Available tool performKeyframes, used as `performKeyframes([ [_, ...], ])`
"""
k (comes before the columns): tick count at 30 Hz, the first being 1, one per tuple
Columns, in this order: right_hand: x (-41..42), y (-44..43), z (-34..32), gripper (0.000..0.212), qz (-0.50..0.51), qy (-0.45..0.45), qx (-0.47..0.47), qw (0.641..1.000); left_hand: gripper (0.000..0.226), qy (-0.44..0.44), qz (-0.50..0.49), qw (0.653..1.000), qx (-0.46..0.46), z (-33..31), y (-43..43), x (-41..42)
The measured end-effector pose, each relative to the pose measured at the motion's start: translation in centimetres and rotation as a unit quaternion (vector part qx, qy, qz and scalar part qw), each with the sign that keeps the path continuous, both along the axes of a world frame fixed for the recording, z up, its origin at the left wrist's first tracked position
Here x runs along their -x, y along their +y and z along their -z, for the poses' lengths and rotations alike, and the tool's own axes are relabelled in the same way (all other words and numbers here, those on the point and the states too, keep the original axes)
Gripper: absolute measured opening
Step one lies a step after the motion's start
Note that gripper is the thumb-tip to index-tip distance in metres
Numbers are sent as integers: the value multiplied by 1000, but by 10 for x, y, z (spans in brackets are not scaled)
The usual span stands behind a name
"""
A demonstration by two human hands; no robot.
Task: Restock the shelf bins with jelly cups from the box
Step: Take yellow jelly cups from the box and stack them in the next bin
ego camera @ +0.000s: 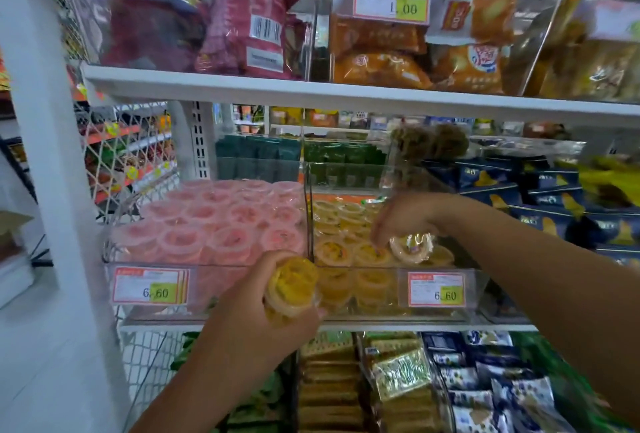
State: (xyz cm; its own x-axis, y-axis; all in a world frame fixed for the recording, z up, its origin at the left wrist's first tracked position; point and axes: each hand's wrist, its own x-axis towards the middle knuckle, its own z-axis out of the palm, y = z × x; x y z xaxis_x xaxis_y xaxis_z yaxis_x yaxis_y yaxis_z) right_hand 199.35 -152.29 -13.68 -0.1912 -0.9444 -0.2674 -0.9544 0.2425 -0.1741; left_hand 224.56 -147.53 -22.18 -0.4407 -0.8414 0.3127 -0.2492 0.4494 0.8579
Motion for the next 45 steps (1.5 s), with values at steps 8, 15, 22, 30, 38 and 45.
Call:
performKeyframes([
  [8,23,3,2,85,29,39,13,999,38,-16,4,1000,-6,3,-6,2],
  [15,25,21,12,59,32,7,55,998,41,-24,10,1000,16,2,-4,11],
  [22,36,35,10,13,26,-120,97,988,50,-22,12,999,26,4,-1,18],
  [30,38,31,35,12,-20,-42,154,987,53,-17,21,999,33,0,5,26],
  [38,-12,85,-15,26,-113,-274,187,936,54,-28,-8,998,48,-4,5,35],
  [45,-44,98,-4,53,-119,-219,167,954,64,-105,-8,987,119,-20,12,59],
])
